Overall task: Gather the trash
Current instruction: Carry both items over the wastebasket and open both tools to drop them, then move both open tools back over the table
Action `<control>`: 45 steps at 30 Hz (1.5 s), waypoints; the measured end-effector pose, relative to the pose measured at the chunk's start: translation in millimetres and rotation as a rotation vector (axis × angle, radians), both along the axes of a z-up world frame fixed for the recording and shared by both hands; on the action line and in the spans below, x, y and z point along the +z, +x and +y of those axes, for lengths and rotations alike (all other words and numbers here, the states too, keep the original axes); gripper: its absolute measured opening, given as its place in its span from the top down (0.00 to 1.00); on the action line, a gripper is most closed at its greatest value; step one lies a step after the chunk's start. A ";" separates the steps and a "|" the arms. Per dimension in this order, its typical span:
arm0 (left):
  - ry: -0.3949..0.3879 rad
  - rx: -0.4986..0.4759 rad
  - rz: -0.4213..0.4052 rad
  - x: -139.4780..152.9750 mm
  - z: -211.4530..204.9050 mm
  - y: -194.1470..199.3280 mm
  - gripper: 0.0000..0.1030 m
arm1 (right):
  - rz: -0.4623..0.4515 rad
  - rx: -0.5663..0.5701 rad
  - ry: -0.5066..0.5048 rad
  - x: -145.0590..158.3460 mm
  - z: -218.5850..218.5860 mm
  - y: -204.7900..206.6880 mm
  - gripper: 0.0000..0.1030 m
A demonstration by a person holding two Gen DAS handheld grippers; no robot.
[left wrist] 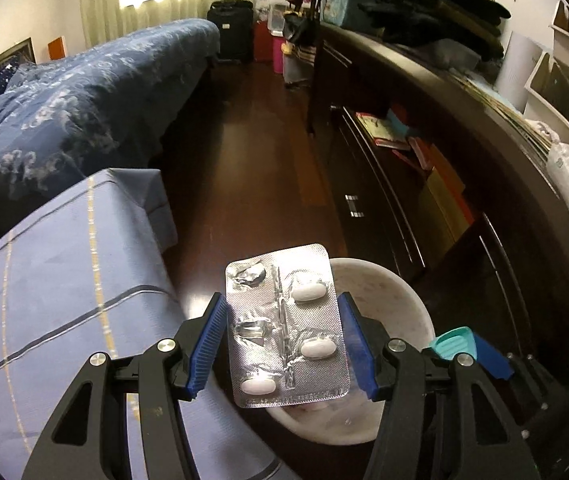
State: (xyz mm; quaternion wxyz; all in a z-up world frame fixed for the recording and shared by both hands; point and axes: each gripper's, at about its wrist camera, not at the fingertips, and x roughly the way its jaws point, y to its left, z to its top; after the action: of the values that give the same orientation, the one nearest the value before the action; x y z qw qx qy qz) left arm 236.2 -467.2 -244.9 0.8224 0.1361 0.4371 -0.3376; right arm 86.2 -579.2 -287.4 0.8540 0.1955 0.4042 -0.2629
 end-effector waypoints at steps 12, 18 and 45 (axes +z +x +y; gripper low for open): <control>-0.046 0.018 0.048 -0.8 -14.7 11.1 0.17 | 0.010 0.024 -0.044 -18.0 -2.7 9.4 0.34; -0.063 0.052 0.039 8.7 3.8 11.2 0.16 | 0.018 0.006 -0.031 -13.2 2.3 -0.8 0.34; 0.103 0.621 -0.035 -10.0 300.9 78.5 0.10 | -0.016 0.470 0.002 48.9 234.2 34.4 0.23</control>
State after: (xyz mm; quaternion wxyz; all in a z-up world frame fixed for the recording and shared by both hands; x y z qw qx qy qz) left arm 314.7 -166.3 -254.9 0.8857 0.0434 0.4601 -0.0451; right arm 120.6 -345.0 -238.4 0.8948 0.0990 0.4319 -0.0549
